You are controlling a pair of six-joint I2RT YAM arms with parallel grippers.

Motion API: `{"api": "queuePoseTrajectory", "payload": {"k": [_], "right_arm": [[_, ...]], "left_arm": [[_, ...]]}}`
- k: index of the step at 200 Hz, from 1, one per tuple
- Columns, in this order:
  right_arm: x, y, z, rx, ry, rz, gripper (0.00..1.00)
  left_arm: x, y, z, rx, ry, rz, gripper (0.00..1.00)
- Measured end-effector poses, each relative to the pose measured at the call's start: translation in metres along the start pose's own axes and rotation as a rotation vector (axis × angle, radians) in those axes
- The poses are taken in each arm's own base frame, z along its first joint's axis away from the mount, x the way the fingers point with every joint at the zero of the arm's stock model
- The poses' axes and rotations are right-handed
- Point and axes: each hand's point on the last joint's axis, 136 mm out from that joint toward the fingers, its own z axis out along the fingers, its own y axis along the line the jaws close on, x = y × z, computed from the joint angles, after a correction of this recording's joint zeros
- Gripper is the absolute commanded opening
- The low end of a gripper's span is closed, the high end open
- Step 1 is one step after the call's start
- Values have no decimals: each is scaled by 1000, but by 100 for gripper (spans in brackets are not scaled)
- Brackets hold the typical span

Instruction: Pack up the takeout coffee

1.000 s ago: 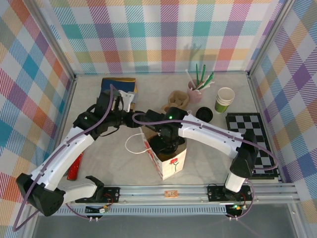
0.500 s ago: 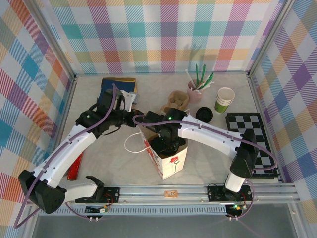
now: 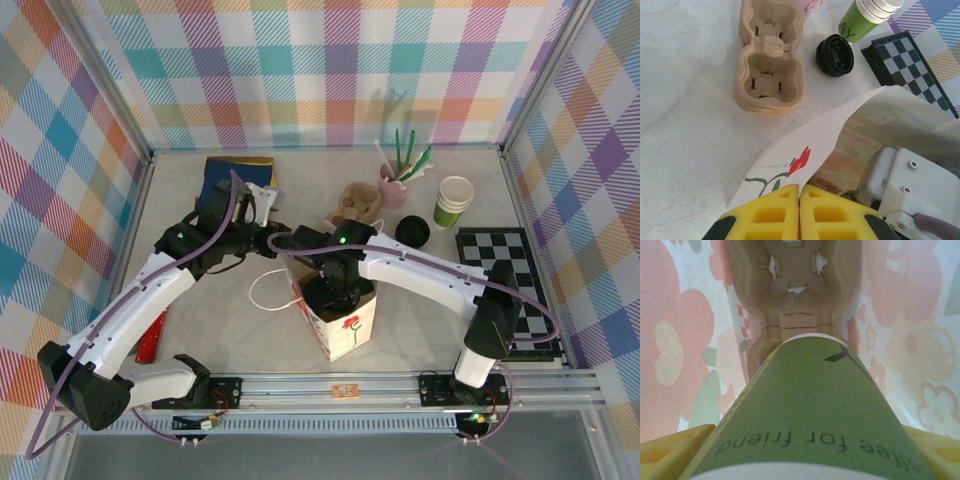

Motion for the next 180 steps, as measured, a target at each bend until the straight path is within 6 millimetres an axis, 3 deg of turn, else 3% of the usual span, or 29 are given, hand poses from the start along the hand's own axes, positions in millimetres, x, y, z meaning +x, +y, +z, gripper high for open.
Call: {"api": "queuePoseTrajectory", "payload": {"k": [180], "right_arm": [[1,0,15,1,2,3,31]], "left_arm": [[-2,-5,-8,-29,-36,11,10]]}}
